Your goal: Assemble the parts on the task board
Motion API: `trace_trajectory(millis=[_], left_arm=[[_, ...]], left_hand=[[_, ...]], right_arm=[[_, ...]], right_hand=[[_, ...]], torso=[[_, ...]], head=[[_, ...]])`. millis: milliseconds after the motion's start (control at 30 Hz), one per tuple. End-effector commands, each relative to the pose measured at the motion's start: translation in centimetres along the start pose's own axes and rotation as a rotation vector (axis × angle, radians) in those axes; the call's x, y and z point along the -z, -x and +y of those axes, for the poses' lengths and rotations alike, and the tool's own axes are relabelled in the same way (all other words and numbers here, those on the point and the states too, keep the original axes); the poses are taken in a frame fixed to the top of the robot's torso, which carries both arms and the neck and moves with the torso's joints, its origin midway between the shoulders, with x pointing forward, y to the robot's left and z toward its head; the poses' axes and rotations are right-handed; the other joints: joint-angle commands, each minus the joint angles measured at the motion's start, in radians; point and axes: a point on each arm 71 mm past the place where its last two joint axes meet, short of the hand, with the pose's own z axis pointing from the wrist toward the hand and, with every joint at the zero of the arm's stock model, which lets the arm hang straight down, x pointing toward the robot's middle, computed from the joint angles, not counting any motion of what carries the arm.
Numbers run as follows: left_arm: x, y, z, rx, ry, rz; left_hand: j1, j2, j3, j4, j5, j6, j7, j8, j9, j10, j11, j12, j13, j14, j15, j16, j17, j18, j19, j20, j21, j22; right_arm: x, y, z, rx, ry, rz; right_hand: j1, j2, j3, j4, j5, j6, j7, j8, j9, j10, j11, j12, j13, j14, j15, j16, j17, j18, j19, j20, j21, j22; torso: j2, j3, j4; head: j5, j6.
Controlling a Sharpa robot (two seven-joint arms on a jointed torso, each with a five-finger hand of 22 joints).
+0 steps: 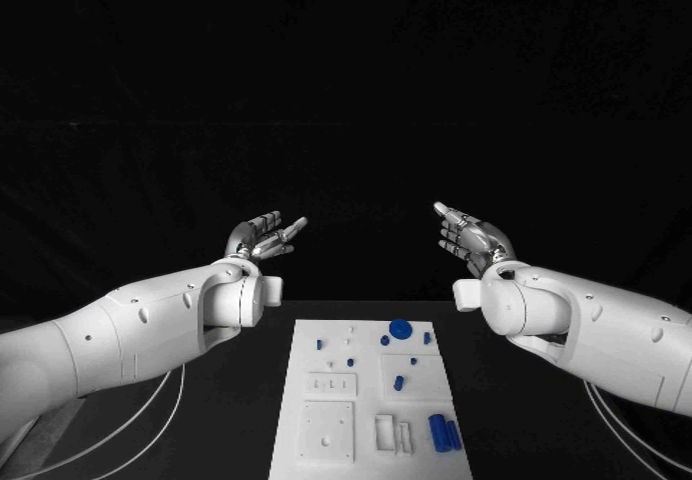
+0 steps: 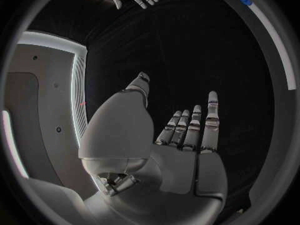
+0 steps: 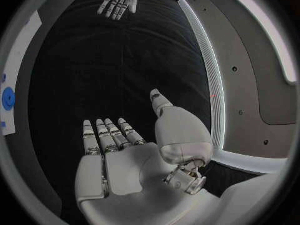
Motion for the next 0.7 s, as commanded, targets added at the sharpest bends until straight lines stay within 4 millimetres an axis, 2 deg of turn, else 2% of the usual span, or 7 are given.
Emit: trace_trajectory(millis=[33, 267, 400, 433, 500, 567, 700], left_arm=[[-1.0, -0.3, -0.2, -0.004, 0.072, 0.09], [-2.4, 0.3, -1.2, -0.026, 0.083, 0.088], [-2.4, 0.3, -1.2, -0.027, 0.084, 0.088], [-2.3, 0.5, -1.2, -0.021, 0.066, 0.135], [-2.1, 0.5, -1.3, -0.022, 0.057, 0.144], [-1.9, 0.5, -1.3, -0.028, 0.05, 0.157], [-1.2, 0.5, -1.4, -0.043, 0.029, 0.178]], left_hand=[[0.03, -0.001, 0.004, 0.009, 0.005, 0.015, 0.002, 0.006, 0.001, 0.016, 0.001, 0.005, 0.002, 0.016, 0.001, 0.005, 0.001, 0.018, 0.019, 0.004, 0.006, 0.002], [0.03, 0.025, 0.018, 0.003, 0.001, 0.055, 0.004, 0.008, 0.004, 0.066, 0.001, 0.008, 0.004, 0.06, -0.004, 0.007, 0.004, 0.023, 0.031, 0.005, 0.009, 0.003], [0.02, 0.08, 0.028, -0.046, -0.002, 0.17, 0.031, 0.014, 0.009, 0.226, 0.03, 0.013, 0.01, 0.282, -0.004, 0.016, 0.012, 0.043, 0.095, -0.001, 0.033, 0.009], [0.004, 0.095, 0.023, -0.081, -0.003, 0.195, 0.033, 0.013, 0.009, 0.256, 0.032, 0.015, 0.012, 0.305, -0.004, 0.016, 0.013, 0.042, 0.103, -0.003, 0.034, 0.007], [0.003, 0.136, 0.018, -0.129, 0.001, 0.315, 0.045, 0.023, 0.016, 0.464, 0.039, 0.026, 0.018, 0.458, -0.003, 0.035, 0.023, 0.038, 0.168, -0.038, 0.071, 0.02], [-0.004, 0.173, -0.012, -0.198, 0.006, 0.379, 0.047, 0.021, 0.018, 0.559, 0.037, 0.022, 0.024, 0.552, -0.009, 0.024, 0.024, -0.054, 0.231, -0.13, 0.112, 0.028], [0.022, 0.193, -0.016, -0.236, 0.011, 0.545, 0.041, 0.031, 0.028, 0.68, 0.015, 0.026, 0.023, 0.696, -0.062, 0.075, 0.049, -0.084, 0.316, -0.197, 0.173, 0.053]], right_arm=[[-0.6, -0.7, 0.0, 0.027, -0.099, 0.211], [-1.9, 0.3, 1.2, 0.055, -0.144, 0.279], [-2.1, 0.5, 1.4, 0.061, -0.153, 0.29], [-2.6, 0.9, 1.4, 0.402, 0.043, 0.239], [-2.7, 0.9, 1.3, 0.471, 0.07, 0.233], [-2.7, 1.0, 1.2, 0.543, 0.093, 0.23], [-2.5, 0.5, 0.6, 0.74, 0.165, 0.268]], right_hand=[[0.103, 0.001, -0.004, -0.027, -0.026, 0.063, 0.037, 0.008, 0.005, 0.082, -0.018, 0.009, 0.005, 0.068, -0.018, 0.01, 0.005, 0.033, 0.054, 0.007, 0.013, 0.005], [0.268, -0.042, -0.011, -0.081, -0.016, 0.22, 0.019, 0.018, 0.013, 0.235, -0.028, 0.016, 0.013, 0.209, -0.018, 0.017, 0.011, 0.057, 0.178, 0.004, 0.041, 0.017], [0.356, -0.055, 0.006, -0.139, 0.051, 0.429, 0.011, 0.024, 0.021, 0.466, -0.033, 0.026, 0.023, 0.512, -0.024, 0.026, 0.023, 0.056, 0.503, -0.041, 0.111, 0.035], [0.362, -0.055, 0.02, -0.152, 0.059, 0.495, 0.013, 0.028, 0.024, 0.554, -0.034, 0.025, 0.025, 0.607, -0.029, 0.033, 0.027, 0.046, 0.565, -0.059, 0.121, 0.038], [0.36, -0.055, 0.055, -0.171, 0.063, 0.623, 0.01, 0.035, 0.031, 0.71, -0.047, 0.034, 0.03, 0.753, -0.05, 0.044, 0.034, 0.036, 0.638, -0.088, 0.133, 0.04], [0.346, -0.055, 0.104, -0.19, 0.073, 0.722, 0.008, 0.04, 0.036, 0.773, -0.069, 0.035, 0.031, 0.839, -0.082, 0.047, 0.037, 0.032, 0.72, -0.121, 0.145, 0.04], [0.305, -0.071, 0.175, -0.211, 0.131, 0.788, -0.003, 0.041, 0.04, 0.876, -0.106, 0.035, 0.032, 0.991, -0.143, 0.069, 0.055, 0.03, 0.867, -0.182, 0.18, 0.047]], torso=[[0.0, -0.0002, -0.0001], [0.0, -0.0002, -0.0001], [0.0, -0.0002, -0.0001], [0.008, -0.0045, 0.0029], [0.009, -0.0052, 0.0035], [0.01, -0.0054, 0.0044], [0.017, -0.0066, 0.0069]], head=[[0.0, 0.0], [0.0, 0.0], [0.0, 0.0], [0.003, -0.024], [0.004, -0.025], [0.005, -0.027], [0.005, -0.029]])
